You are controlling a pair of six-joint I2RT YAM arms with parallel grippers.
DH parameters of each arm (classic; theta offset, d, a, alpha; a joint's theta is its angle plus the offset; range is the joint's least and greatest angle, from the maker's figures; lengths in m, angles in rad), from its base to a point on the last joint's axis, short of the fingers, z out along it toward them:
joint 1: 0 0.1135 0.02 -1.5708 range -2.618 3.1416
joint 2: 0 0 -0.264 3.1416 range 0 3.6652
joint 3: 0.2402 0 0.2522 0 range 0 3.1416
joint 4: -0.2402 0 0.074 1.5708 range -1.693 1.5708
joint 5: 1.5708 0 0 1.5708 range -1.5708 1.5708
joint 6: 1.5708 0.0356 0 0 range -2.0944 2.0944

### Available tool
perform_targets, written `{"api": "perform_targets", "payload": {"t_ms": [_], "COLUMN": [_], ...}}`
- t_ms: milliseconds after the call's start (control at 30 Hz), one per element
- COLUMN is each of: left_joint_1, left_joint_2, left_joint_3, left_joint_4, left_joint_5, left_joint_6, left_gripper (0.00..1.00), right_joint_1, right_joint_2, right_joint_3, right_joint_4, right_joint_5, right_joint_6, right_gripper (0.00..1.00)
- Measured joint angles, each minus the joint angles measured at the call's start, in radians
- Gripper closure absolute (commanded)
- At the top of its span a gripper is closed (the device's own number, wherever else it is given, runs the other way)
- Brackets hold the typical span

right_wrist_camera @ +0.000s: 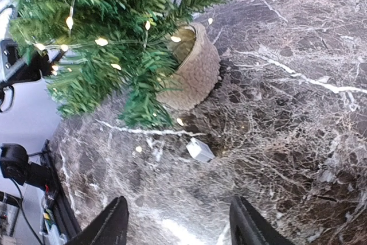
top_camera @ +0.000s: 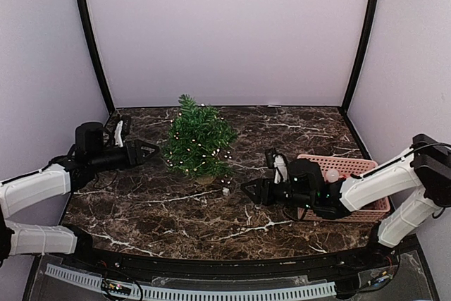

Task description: Decorate the small christmas tree

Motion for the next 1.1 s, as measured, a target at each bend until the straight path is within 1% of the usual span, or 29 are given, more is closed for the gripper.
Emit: {"api": "perform_targets", "payload": {"t_ms": [167, 267, 367, 567, 733, 1100], "left_joint_1": [0.001, 0.006, 0.010, 0.017, 0.022, 0.036], "left_joint_2": [-0.008, -0.008, -0.008, -0.006, 0.003, 0.022], "left_joint_3": [-0.016, -0.026, -0.030, -0.030, -0.030, -0.029], "left_joint_4": [-0.011, -0.014, -0.015, -0.013, -0.013, -0.012], "left_joint_5": [-0.026, -0.033, -0.037, -0.036, -0.035, -0.024], "left_joint_6": [-0.011, -0.016, -0.019, -0.019, -0.019, -0.018], "left_gripper": [0.35, 0.35, 0.35, 0.36, 0.37, 0.39], "right_joint_1": [-0.004, -0.018, -0.047, -0.068, -0.068, -0.080], "right_joint_2": [0.079, 0.145, 0.218, 0.336, 0.379, 0.467], "right_joint_3": [0.053, 0.100, 0.139, 0.220, 0.276, 0.351], "right_joint_4": [-0.035, -0.046, -0.043, -0.056, -0.071, -0.085], "right_joint_5": [0.006, -0.005, -0.043, -0.132, -0.192, -0.257], "right_joint_6": [-0.085, -0.132, -0.164, -0.206, -0.232, -0.248], "right_gripper": [0.50, 0.51, 0.53, 0.53, 0.58, 0.72]}}
